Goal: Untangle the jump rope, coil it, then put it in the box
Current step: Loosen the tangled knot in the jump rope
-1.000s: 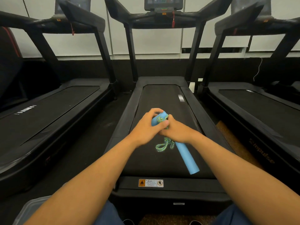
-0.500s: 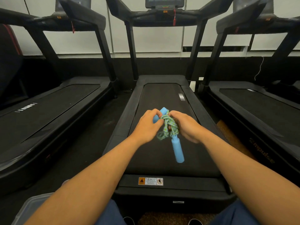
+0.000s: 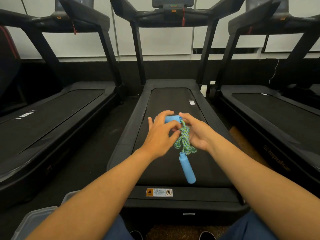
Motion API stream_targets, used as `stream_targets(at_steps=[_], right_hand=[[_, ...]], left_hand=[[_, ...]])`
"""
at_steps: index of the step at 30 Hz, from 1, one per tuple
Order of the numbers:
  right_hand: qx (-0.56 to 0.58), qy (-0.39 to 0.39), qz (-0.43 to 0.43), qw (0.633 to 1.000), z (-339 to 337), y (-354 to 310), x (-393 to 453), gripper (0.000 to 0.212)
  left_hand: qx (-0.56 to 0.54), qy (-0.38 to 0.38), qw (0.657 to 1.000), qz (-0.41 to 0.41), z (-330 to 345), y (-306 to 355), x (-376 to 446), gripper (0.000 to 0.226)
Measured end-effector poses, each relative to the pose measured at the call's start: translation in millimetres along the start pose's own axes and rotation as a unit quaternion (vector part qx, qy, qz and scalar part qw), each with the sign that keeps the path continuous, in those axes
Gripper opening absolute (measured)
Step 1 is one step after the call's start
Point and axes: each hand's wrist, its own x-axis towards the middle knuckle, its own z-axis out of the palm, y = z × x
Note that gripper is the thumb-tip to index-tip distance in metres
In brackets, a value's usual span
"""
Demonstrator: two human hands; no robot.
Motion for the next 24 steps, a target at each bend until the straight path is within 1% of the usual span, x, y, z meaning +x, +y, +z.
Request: stream_targets(at_steps=[2,4,5,7,9,11,12,13,14,17,18,20,24], right_hand=[[0.028,-0.007,-0.011,1.0,0.0,-2.7,-0.3,0.019],[0.07,-0.013,-0.032,0.997,-0.1,-7.1,-1.2,0.015],[0.088,-0.016,-0.047,0.995,-1.1,-8.8,-1.2,0.019],[0.088,-0.018,-0.081,0.993,-4.5,-11.0,0.7,0.033],[0.066,-0.007,-0.107,0.992,-8.3,-11.8,2.2,0.047],[0.038,0.011,-0.121,0.992,-11.2,-11.2,3.4,0.059],[0.019,0.02,-0.121,0.992,-12.0,-10.4,4.1,0.063],[-0.002,0.023,-0.12,0.993,-11.4,-9.4,3.6,0.062],[-0.019,0.021,-0.117,0.993,-10.8,-7.9,4.1,0.055],[-0.032,-0.004,-0.115,0.993,-7.4,-3.9,3.7,0.025],[-0.028,-0.01,-0.118,0.993,-6.1,-2.7,3.5,0.023],[-0.019,-0.009,-0.125,0.992,-4.3,-0.7,3.2,0.029],[-0.014,0.019,-0.127,0.992,-1.9,0.7,3.1,0.046]], left_hand=[[0.039,0.035,0.999,0.011,2.0,-0.1,0.0,0.005],[0.051,0.068,0.996,0.014,2.3,-0.1,0.9,0.006],[0.048,0.083,0.995,0.009,2.0,-0.1,1.8,0.007],[0.032,0.108,0.994,-0.015,0.9,1.3,3.6,0.006],[-0.033,0.115,0.991,-0.067,-1.3,3.0,6.0,0.002],[-0.121,0.105,0.976,-0.145,-4.3,3.6,9.1,0.005],[-0.141,0.106,0.969,-0.173,-5.0,2.1,10.4,0.006],[-0.153,0.106,0.963,-0.195,-5.3,0.3,11.2,0.007],[-0.169,0.108,0.956,-0.214,-5.1,-1.4,12.0,0.007],[-0.244,0.121,0.929,-0.251,-5.3,-1.2,13.2,0.006],[-0.266,0.12,0.922,-0.254,-5.7,-0.1,12.8,0.006],[-0.291,0.111,0.918,-0.245,-7.3,1.9,10.9,0.012],[-0.289,0.077,0.936,-0.186,-12.6,1.7,8.9,0.024]])
